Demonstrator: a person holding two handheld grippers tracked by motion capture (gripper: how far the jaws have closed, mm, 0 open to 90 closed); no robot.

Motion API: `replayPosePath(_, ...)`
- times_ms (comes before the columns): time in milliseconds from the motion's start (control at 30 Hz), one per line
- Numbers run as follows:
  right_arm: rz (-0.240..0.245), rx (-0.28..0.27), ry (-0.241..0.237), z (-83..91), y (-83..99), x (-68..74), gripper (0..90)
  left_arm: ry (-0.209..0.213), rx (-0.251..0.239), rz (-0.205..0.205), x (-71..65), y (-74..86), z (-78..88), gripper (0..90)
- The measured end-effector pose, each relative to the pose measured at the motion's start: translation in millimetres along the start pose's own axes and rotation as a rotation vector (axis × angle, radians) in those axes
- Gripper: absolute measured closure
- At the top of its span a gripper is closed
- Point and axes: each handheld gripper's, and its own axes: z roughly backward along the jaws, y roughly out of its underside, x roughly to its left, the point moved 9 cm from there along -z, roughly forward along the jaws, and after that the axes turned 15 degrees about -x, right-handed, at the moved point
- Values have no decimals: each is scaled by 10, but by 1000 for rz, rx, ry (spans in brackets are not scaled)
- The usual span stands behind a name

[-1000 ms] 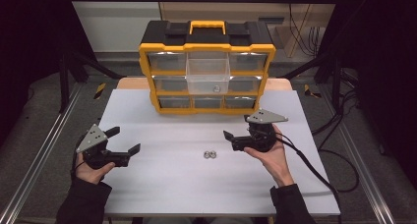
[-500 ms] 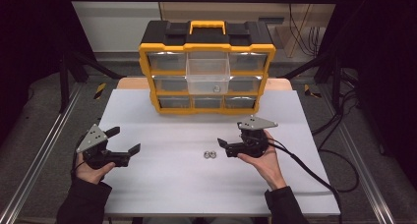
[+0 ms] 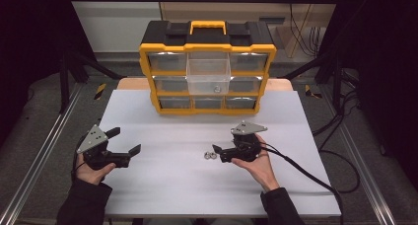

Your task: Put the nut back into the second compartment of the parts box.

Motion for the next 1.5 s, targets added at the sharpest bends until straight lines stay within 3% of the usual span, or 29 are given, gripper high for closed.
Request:
replayPosePath(400, 0, 70, -16, -162, 242, 72, 145, 1, -1, -1, -3, -3, 0, 14)
replayPosePath(933, 17, 124, -34, -301, 466, 113, 224, 4, 0, -2, -12, 1, -7, 14)
replayPosePath(1100, 14, 149, -22, -329, 531, 113, 247, 4, -1, -2, -11, 1, -7, 14)
replayPosePath(1500, 24, 185, -50, -391, 659, 139, 393, 4, -1, -1, -9, 1, -6, 14)
